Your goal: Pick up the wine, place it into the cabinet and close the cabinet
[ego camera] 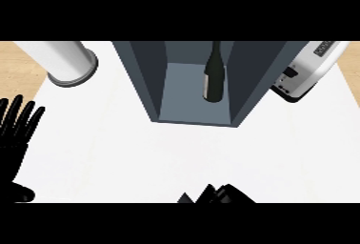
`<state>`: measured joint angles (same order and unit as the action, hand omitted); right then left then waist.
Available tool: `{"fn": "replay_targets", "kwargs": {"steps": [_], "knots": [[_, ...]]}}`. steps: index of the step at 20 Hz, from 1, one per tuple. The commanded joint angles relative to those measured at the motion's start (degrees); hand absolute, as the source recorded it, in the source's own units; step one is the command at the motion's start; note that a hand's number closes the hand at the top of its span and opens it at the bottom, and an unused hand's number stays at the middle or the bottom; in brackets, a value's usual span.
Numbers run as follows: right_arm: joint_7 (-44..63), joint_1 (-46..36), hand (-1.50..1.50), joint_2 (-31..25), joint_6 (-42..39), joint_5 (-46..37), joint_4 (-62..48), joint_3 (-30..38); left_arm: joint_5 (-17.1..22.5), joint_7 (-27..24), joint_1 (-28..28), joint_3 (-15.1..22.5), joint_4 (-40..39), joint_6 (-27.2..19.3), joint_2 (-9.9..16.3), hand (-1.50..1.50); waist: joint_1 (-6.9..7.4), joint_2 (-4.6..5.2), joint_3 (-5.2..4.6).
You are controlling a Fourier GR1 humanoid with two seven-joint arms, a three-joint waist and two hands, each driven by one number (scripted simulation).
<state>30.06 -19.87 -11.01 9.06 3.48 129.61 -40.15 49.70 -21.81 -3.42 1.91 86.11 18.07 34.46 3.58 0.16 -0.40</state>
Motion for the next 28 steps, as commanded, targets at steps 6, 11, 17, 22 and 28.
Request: {"fn": "replay_targets", "kwargs": {"steps": [6,11,17,22,28], "knots": [[5.94,-30.95,1.50,10.83,12.65,5.28,-23.13,3.12,2.76,1.44,1.01,-4.84,-3.86,2.97,1.70,-1.50,-1.73,-0.07,0.26],[0.53,-34.66,1.50,10.94,11.23,12.07,-32.32,8.44,0.70,3.26,1.10,-4.60,-2.55,1.36,-0.32,-1.50,-2.60,-0.10,0.38],[-1.51,-38.56,1.50,11.00,9.83,17.51,-41.28,13.44,-1.81,-0.92,0.11,-7.23,-8.41,8.13,-0.89,-1.50,-2.85,-0.13,0.36],[-10.25,-31.49,1.50,11.01,5.35,17.25,-48.06,15.53,-4.89,-0.51,0.83,-5.99,-3.75,2.26,-4.36,-1.50,-2.81,-0.04,0.41],[-12.33,-33.11,1.50,8.91,-0.77,15.50,-53.68,20.10,-3.35,0.95,-1.64,-8.37,-4.36,6.73,-3.79,-1.50,-2.91,-0.16,0.40]]}}
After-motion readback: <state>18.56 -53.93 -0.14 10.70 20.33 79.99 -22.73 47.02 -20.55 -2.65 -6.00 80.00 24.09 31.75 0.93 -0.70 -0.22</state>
